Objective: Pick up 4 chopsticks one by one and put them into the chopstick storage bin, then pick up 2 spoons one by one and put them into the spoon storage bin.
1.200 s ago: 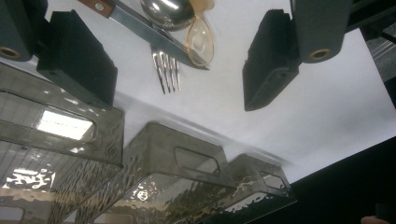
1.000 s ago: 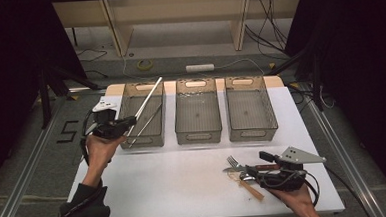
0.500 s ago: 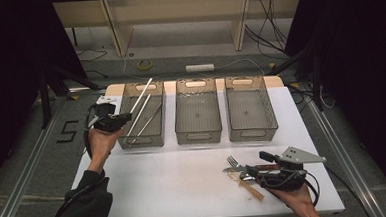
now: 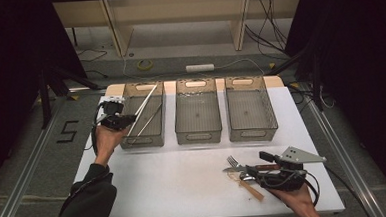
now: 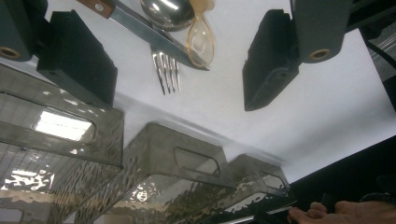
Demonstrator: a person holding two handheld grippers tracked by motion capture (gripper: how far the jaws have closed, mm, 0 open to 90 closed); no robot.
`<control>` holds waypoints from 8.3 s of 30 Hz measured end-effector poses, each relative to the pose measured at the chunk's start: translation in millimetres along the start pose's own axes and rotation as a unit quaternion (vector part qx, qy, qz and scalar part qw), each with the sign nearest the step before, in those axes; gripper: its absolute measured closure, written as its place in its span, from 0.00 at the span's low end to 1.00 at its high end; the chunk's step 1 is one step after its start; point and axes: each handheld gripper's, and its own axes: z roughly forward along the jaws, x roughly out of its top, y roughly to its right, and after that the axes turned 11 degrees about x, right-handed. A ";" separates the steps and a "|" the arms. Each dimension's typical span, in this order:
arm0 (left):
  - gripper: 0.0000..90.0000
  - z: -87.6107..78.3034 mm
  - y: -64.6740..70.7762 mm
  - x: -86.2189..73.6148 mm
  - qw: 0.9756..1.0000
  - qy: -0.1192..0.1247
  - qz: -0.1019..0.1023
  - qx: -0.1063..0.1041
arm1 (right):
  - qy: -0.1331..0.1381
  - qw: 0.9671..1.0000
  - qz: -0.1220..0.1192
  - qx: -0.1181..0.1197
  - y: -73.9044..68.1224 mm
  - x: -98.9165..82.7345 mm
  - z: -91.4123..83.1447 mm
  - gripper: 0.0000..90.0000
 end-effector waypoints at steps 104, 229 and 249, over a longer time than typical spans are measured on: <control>0.29 -90.7 87.8 -88.2 0.974 0.112 0.053 -0.188 | -0.258 0.966 -0.008 -0.018 32.5 -19.2 -7.6 0.46; 0.25 -114.3 64.0 -107.6 0.966 0.178 0.041 -0.182 | -0.201 0.977 -0.066 0.018 35.1 135.1 136.0 0.95; 0.25 -114.3 67.4 -107.9 0.966 0.181 0.051 -0.180 | -0.199 0.979 -0.028 -0.031 50.5 164.8 186.9 0.95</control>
